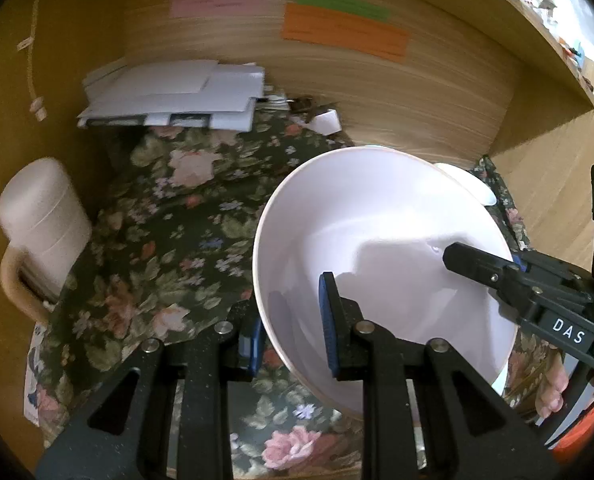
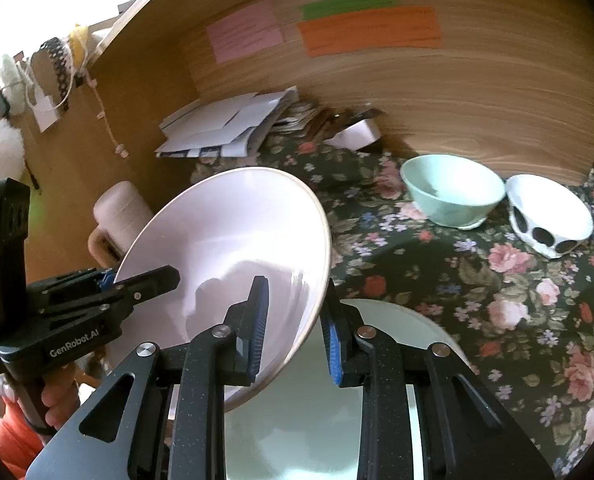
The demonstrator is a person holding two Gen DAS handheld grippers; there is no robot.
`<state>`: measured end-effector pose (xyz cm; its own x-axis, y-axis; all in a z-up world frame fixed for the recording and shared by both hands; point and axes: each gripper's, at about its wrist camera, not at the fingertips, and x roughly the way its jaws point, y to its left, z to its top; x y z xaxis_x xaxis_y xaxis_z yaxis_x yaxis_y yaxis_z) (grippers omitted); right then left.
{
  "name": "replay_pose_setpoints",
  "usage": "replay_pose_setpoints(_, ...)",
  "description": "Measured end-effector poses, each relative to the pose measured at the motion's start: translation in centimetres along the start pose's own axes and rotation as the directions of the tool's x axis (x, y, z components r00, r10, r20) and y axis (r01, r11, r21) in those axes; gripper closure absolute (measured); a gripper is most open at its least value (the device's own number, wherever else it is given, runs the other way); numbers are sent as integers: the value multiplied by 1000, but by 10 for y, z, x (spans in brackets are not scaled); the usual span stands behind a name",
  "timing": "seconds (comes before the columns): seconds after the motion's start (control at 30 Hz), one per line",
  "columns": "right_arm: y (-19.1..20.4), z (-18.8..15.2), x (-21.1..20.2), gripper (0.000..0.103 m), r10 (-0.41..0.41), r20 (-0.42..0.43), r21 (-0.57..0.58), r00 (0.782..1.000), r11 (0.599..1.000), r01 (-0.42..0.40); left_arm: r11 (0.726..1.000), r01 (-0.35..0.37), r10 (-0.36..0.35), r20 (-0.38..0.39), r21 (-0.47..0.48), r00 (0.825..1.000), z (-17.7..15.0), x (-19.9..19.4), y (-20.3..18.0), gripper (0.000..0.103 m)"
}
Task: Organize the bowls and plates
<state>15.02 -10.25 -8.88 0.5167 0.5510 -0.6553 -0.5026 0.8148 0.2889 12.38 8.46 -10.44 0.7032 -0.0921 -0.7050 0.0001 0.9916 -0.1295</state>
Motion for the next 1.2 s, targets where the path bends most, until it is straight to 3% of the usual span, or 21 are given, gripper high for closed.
replay_pose_setpoints(0.63, 45, -10, 43, 80, 82, -92, -52, 992, 995, -87, 991, -74, 72, -17, -109, 997, -32, -16, 63, 80)
replay_pose_setpoints(1.2, 54, -21, 84, 80, 49, -210, -75, 976, 995, -66, 984, -68, 56, -80, -164, 995, -51, 8, 90, 80)
